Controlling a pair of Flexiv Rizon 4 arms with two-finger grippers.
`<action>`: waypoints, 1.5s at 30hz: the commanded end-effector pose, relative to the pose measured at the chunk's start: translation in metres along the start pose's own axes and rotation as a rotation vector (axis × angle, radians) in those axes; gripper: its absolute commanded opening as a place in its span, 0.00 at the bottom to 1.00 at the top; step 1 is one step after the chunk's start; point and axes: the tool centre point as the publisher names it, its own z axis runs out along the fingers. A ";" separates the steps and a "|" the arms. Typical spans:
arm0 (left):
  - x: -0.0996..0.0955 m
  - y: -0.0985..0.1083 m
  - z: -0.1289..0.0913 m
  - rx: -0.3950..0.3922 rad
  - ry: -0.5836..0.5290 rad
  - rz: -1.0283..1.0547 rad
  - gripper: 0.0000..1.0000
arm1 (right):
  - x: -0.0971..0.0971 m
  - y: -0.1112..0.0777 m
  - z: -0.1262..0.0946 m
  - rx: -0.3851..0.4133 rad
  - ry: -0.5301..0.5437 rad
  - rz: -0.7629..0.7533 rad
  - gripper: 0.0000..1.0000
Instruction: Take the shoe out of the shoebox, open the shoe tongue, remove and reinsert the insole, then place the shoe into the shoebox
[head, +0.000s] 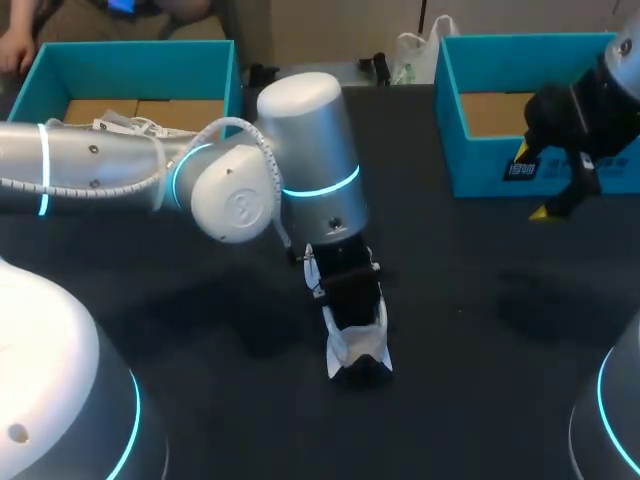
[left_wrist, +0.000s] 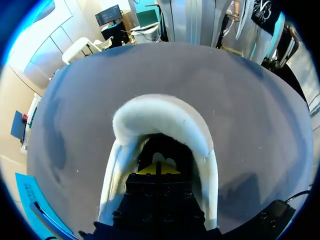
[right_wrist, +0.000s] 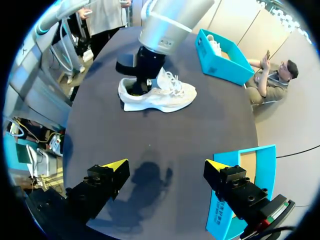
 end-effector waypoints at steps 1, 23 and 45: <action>0.000 0.004 0.008 -0.041 0.003 0.000 0.00 | 0.000 0.000 0.000 0.001 0.000 0.000 1.00; 0.002 0.023 -0.041 -0.208 0.000 0.005 0.00 | 0.000 0.000 0.000 0.001 0.000 0.000 1.00; -0.009 0.030 -0.074 -0.546 -0.045 0.050 0.00 | 0.000 0.000 0.000 0.001 0.000 0.000 1.00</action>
